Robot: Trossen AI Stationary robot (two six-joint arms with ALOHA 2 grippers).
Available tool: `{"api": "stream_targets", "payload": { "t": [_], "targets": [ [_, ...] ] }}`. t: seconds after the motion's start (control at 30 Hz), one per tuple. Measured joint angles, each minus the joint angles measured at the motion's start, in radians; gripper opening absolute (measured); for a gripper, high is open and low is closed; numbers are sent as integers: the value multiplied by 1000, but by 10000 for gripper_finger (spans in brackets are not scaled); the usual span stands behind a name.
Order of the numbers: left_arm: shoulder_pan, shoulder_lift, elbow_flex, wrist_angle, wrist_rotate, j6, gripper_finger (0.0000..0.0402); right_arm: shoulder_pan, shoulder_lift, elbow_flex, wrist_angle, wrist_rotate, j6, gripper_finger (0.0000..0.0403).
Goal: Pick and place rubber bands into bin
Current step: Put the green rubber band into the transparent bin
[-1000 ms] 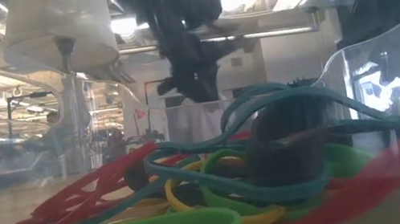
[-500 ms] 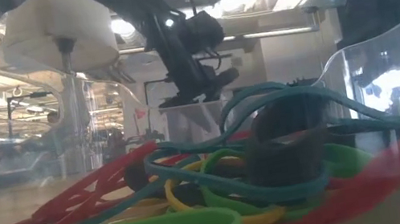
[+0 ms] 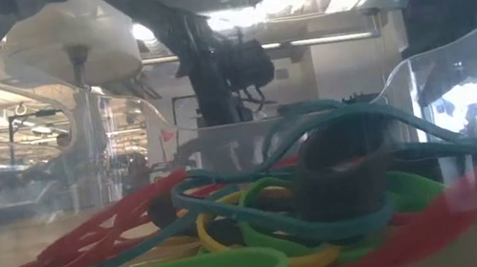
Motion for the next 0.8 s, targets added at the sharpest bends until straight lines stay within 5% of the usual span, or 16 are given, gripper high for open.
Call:
{"api": "stream_targets", "payload": {
  "t": [0.23,0.43,0.8],
  "targets": [
    [-48,27,4,2,-39,-41,88,-5,-2,0,-1,1,-68,5],
    [-95,20,8,-5,-42,-64,11,-4,-2,0,-5,-27,-69,5],
    [-209,-7,193,-129,119,86,3,-3,-3,0,-90,-245,-69,5]
  ]
}}
